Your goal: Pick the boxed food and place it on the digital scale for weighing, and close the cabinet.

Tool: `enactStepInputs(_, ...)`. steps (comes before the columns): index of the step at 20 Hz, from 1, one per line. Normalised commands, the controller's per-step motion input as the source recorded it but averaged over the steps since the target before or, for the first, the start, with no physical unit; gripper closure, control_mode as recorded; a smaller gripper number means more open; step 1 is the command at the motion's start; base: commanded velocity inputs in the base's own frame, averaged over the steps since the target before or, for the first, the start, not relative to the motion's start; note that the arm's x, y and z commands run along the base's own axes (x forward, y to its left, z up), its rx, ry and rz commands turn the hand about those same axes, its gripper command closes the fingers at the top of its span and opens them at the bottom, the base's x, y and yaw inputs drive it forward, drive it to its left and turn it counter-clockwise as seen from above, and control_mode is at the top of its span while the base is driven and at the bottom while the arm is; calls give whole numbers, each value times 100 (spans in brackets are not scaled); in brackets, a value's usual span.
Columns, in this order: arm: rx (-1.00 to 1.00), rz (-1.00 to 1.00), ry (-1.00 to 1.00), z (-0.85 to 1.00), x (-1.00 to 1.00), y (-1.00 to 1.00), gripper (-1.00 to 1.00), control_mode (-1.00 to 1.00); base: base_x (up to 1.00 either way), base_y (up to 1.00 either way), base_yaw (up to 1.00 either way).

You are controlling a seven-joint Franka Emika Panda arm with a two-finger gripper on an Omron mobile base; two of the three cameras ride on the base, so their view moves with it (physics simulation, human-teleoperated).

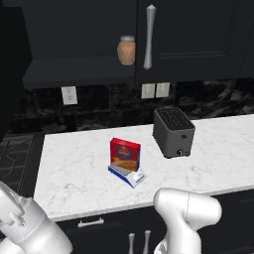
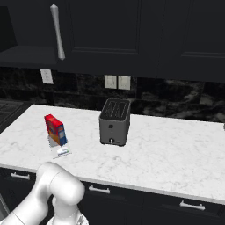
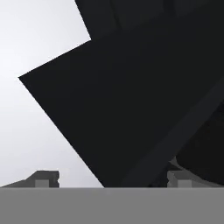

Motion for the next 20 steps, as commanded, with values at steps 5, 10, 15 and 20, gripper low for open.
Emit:
enactStepInputs(5, 12, 0, -21, -23, -79, 6, -100, -100, 0, 0, 0)
enactStepInputs(10, 14, -1, -1, -7, 21, 53, -100, -100, 0, 0, 0)
enactStepInputs(15, 33, -1, 7, -20, 63, 75, -100, -100, 0, 0, 0)
enactStepInputs(20, 22, -3, -2, -47, 38, 96, -100, -100, 0, 0, 0)
